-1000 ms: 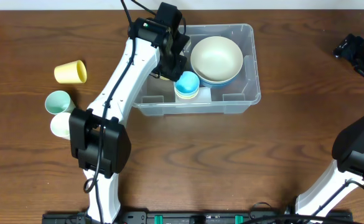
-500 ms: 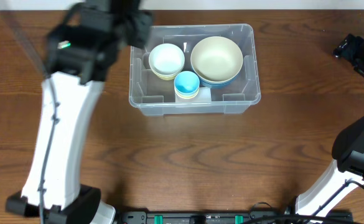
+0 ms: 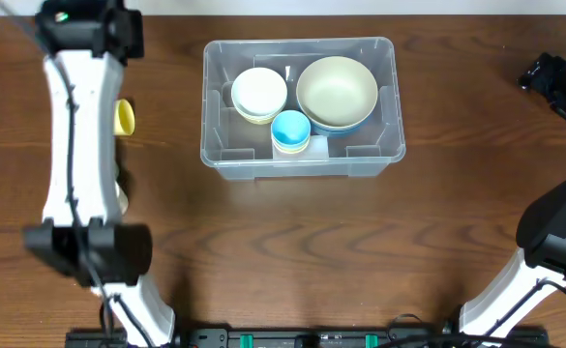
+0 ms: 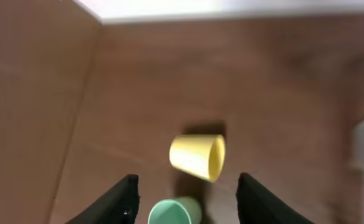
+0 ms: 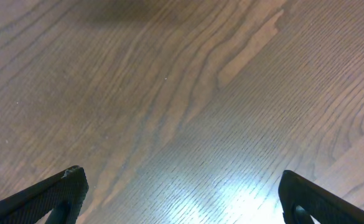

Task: Pack container
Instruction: 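Release the blue cup and move the left gripper to the yellow cup, then grasp the lying yellow cup with the left gripper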

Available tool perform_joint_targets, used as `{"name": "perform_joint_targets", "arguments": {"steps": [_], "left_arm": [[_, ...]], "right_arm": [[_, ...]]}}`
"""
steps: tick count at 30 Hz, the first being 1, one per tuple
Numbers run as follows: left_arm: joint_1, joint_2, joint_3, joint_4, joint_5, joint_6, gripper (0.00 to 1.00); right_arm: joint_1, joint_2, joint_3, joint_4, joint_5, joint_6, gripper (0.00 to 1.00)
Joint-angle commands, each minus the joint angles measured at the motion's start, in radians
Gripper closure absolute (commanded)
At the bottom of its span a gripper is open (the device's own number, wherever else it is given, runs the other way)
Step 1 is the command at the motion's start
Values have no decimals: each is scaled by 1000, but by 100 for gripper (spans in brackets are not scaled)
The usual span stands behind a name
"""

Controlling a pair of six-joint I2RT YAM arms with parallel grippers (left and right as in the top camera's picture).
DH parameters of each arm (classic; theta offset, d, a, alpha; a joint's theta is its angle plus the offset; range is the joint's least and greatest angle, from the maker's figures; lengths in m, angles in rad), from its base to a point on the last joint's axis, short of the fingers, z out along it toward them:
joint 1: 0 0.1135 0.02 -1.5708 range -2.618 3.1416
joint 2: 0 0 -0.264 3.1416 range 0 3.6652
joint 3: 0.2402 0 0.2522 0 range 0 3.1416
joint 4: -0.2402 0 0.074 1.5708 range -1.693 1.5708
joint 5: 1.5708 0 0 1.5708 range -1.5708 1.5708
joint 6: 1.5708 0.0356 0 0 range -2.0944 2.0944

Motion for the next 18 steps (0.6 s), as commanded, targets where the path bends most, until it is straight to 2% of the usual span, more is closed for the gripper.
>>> {"name": "perform_joint_targets", "arguments": {"steps": [1, 9, 18], "left_arm": [[-11, 92, -12, -29, -134, -17, 49], [-18, 242, -19, -63, -239, -58, 49], [0, 349, -21, -63, -240, -59, 49]], "right_arm": [[7, -15, 3, 2, 7, 18, 1], [7, -15, 3, 2, 7, 18, 1], [7, -15, 3, 2, 7, 18, 1]]}}
